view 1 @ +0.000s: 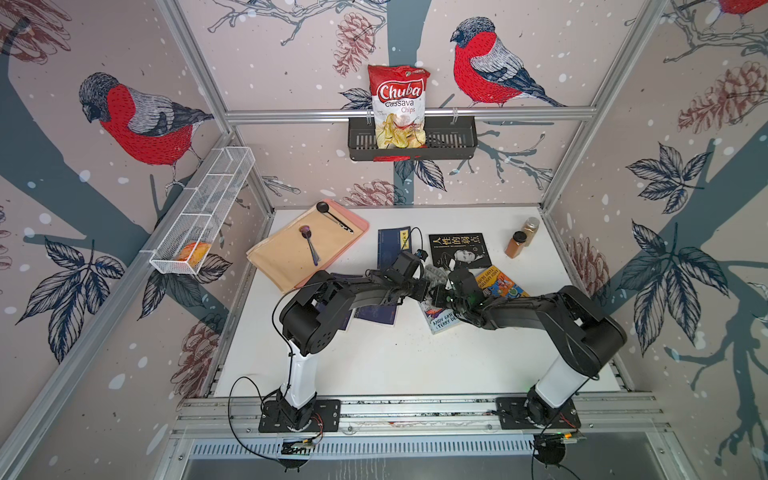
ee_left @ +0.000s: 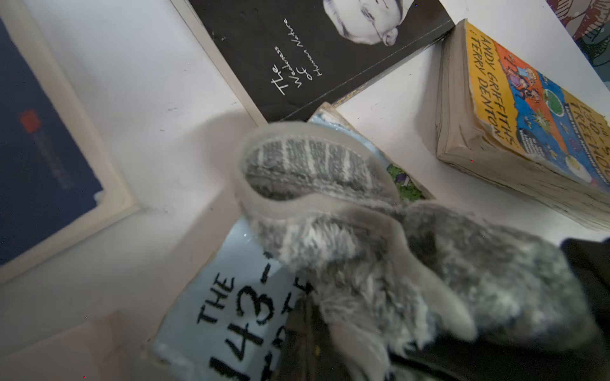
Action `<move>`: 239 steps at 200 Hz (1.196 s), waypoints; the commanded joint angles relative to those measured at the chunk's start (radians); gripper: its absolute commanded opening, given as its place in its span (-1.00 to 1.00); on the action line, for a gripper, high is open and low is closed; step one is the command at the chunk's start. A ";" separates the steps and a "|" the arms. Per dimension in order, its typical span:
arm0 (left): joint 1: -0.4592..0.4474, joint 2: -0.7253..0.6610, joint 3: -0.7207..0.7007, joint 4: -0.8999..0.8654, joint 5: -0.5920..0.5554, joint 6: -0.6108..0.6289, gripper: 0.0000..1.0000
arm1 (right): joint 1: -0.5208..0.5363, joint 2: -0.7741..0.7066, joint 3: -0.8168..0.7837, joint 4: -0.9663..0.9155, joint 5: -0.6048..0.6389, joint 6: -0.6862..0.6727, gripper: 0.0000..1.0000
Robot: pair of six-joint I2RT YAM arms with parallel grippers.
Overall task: Wipe the cover of the book
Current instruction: Wipe the dirt from the cover of the book.
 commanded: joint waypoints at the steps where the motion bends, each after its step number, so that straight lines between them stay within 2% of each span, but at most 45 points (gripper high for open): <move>1: 0.006 0.016 -0.018 -0.282 -0.033 -0.006 -1.00 | 0.022 0.003 -0.034 -0.236 0.021 -0.026 -0.74; 50: 0.013 0.038 0.011 -0.285 -0.025 0.004 -1.00 | 0.161 -0.173 -0.243 -0.296 0.050 0.097 -0.73; 79: 0.020 0.044 0.010 -0.276 -0.020 0.006 -1.00 | 0.177 -0.244 -0.298 -0.301 0.062 0.129 -0.71; 148: 0.025 0.028 -0.006 -0.252 0.008 -0.003 -1.00 | 0.035 0.038 -0.073 -0.170 0.003 0.009 -0.74; 182: 0.026 0.017 0.001 -0.253 0.006 -0.002 -1.00 | 0.046 0.060 -0.043 -0.186 -0.003 -0.004 -0.73; 200: 0.025 0.008 0.009 -0.257 0.000 0.005 -1.00 | 0.055 0.027 -0.077 -0.186 -0.003 -0.007 -0.62; 239: 0.025 -0.012 0.048 -0.274 -0.003 0.020 -0.88 | 0.051 -0.091 -0.102 -0.221 -0.007 -0.037 -0.18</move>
